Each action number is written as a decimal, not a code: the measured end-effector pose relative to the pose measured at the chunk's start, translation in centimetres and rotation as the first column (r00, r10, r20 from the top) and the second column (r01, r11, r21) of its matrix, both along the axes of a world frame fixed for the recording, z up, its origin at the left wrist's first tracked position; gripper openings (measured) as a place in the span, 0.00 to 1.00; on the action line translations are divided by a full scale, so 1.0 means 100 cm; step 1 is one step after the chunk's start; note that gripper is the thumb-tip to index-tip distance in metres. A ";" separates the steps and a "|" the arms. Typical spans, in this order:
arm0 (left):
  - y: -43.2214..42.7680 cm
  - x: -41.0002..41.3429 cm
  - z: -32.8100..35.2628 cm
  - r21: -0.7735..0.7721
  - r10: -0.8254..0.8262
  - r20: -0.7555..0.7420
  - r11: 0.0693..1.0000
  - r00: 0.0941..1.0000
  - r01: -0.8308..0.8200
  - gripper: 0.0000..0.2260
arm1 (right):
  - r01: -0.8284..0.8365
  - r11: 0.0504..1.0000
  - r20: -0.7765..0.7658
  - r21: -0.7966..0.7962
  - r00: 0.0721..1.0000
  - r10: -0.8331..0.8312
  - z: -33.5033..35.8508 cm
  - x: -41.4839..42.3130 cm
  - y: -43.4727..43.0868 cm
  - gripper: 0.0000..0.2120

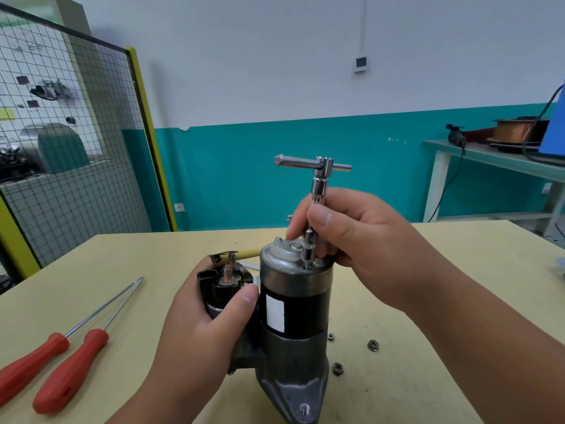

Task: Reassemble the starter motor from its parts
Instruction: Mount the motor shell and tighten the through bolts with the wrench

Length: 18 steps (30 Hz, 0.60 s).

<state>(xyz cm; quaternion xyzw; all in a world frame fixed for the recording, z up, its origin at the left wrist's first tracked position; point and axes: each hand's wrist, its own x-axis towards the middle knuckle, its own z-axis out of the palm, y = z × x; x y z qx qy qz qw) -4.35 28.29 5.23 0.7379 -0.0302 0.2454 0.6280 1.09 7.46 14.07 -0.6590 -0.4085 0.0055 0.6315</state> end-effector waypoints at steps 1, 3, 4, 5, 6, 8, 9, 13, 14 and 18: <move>0.000 0.000 0.000 -0.004 -0.001 -0.002 1.000 1.000 0.001 0.20 | -0.010 1.000 -0.014 0.004 1.000 0.010 0.000 -0.001 0.000 0.12; 0.001 0.000 0.000 0.004 0.003 0.001 1.000 1.000 -0.003 0.19 | -0.028 1.000 -0.044 0.014 0.999 0.028 0.001 -0.001 -0.001 0.13; 0.001 0.000 0.000 0.012 0.006 0.007 1.000 1.000 -0.006 0.18 | -0.033 0.999 -0.054 0.014 0.998 0.033 0.001 -0.001 -0.001 0.13; 0.001 0.001 0.000 0.019 0.008 0.012 1.000 1.000 -0.008 0.17 | -0.034 0.999 -0.057 0.012 0.998 0.034 0.001 -0.001 -0.001 0.13; 0.001 0.001 0.000 0.023 0.008 0.016 1.000 1.000 -0.009 0.17 | -0.029 1.000 -0.052 0.007 0.998 0.029 0.002 -0.001 -0.001 0.14; 0.001 0.001 -0.001 0.021 0.009 0.017 1.000 1.000 -0.010 0.18 | -0.003 1.000 -0.019 -0.006 1.000 0.003 0.002 -0.002 0.001 0.14; 0.001 0.001 -0.001 0.020 0.008 0.017 1.000 1.000 -0.009 0.18 | 0.010 1.000 0.000 -0.011 1.000 -0.010 0.003 -0.002 0.001 0.14; 0.000 -0.001 0.000 0.028 -0.002 0.013 1.000 1.000 0.002 0.18 | 0.035 0.999 0.030 -0.015 0.999 -0.035 0.003 -0.003 0.001 0.12; 0.000 0.000 0.000 0.032 0.000 0.019 0.999 1.000 0.000 0.18 | 0.042 0.999 0.031 -0.023 0.999 -0.042 0.003 -0.003 0.001 0.11; 0.002 0.001 -0.001 0.014 0.002 0.016 1.000 1.000 -0.002 0.18 | 0.004 1.000 -0.017 -0.014 1.000 -0.004 0.002 -0.001 -0.001 0.13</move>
